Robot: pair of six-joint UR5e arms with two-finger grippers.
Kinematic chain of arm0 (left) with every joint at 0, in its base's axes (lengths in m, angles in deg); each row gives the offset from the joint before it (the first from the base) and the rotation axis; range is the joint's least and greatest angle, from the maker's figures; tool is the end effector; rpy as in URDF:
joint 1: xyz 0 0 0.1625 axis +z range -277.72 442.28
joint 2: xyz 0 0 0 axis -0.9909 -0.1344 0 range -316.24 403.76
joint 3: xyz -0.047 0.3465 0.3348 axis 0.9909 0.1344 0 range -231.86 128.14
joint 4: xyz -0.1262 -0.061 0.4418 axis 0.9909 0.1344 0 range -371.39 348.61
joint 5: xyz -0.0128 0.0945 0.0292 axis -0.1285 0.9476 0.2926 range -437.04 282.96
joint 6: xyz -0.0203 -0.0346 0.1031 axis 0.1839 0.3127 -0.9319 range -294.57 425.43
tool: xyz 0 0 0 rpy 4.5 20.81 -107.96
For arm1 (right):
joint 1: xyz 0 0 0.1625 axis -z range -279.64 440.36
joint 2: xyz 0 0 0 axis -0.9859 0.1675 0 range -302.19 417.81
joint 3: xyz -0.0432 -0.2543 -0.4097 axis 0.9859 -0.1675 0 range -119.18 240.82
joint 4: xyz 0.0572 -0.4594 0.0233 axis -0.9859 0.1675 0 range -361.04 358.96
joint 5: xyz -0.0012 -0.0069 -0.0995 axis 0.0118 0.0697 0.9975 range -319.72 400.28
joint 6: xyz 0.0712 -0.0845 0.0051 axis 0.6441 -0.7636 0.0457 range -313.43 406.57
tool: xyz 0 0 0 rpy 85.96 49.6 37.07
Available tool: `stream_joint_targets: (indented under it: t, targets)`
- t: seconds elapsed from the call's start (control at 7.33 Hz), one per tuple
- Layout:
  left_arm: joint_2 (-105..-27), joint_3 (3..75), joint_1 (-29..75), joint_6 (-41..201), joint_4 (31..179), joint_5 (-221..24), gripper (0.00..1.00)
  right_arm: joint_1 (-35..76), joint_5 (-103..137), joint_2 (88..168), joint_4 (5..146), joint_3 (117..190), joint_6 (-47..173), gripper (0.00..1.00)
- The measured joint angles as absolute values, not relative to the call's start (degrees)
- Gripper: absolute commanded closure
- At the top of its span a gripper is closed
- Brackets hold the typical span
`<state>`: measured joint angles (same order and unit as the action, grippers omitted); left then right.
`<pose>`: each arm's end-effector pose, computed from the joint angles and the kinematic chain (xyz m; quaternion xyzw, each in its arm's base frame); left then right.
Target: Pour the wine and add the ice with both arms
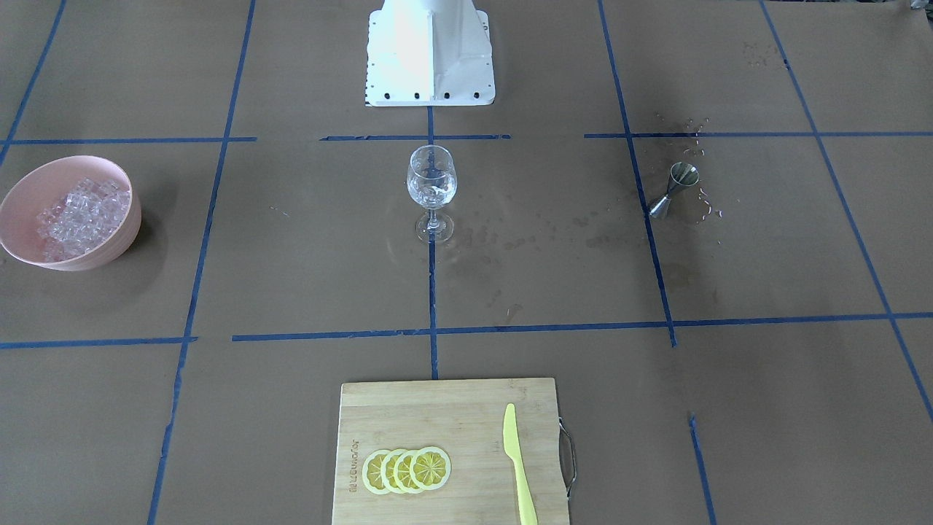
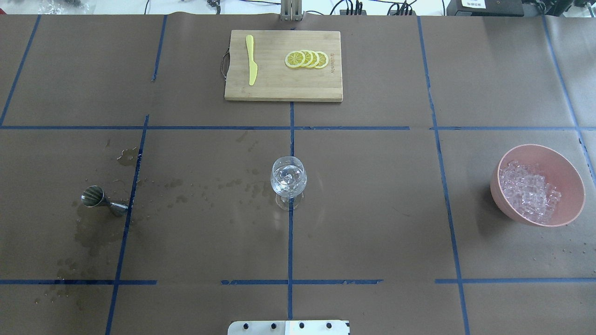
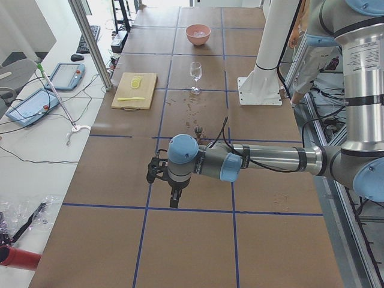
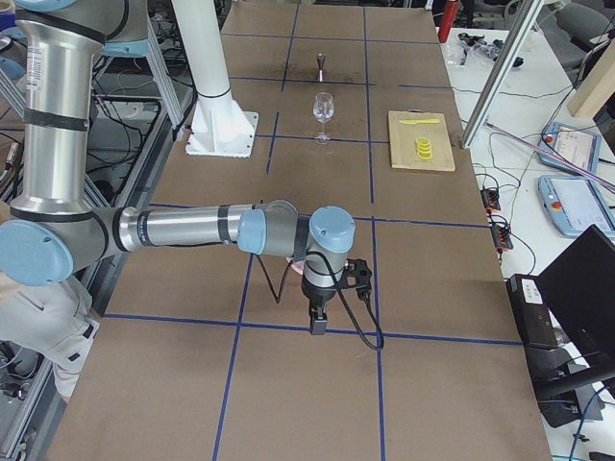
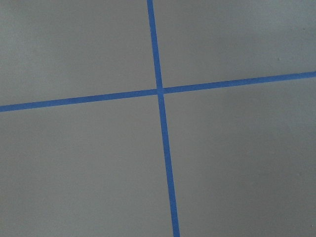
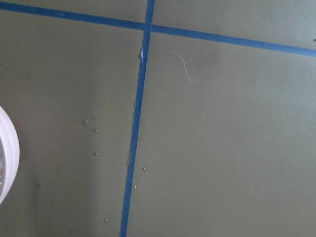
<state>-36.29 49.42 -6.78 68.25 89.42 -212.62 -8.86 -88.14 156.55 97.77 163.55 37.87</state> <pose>-0.0464 -0.4747 0.6837 0.0848 0.3882 0.0260 0.9173 0.0582 -0.4622 0.7048 -0.0169 -0.3307 -0.0642 0.9414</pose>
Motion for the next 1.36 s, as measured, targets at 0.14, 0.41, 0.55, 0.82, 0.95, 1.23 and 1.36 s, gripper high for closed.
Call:
stream_joint_targets:
  t: [0.14,0.41,0.55,0.82,0.95,1.23,1.36]
  targets:
    - [-36.2,49.4,-6.8,68.2,89.4,-212.7,0.00,-8.9,-89.3,156.9,95.5,162.2,38.0,0.00]
    - [-36.0,49.6,-6.8,68.2,89.3,-212.8,0.00,-8.9,-90.3,156.9,94.2,161.6,38.2,0.00]
    - [-35.9,49.8,-6.8,68.2,89.3,-212.8,0.00,-8.9,-90.4,156.9,94.0,161.5,38.2,0.00]
    - [-36.0,49.9,-6.8,68.2,89.3,-212.7,0.00,-8.9,-90.4,157.0,93.9,161.4,38.2,0.00]
    - [-36.0,49.9,-6.8,68.2,89.3,-212.7,0.00,-8.9,-90.4,157.0,93.7,161.4,38.1,0.00]
    - [-36.0,49.9,-6.8,68.2,89.3,-212.7,0.00,-8.9,-90.4,157.1,93.6,161.3,38.1,0.00]
    - [-36.0,49.9,-6.8,68.2,89.3,-212.7,0.00,-8.9,-90.4,157.1,93.6,161.3,38.1,0.00]
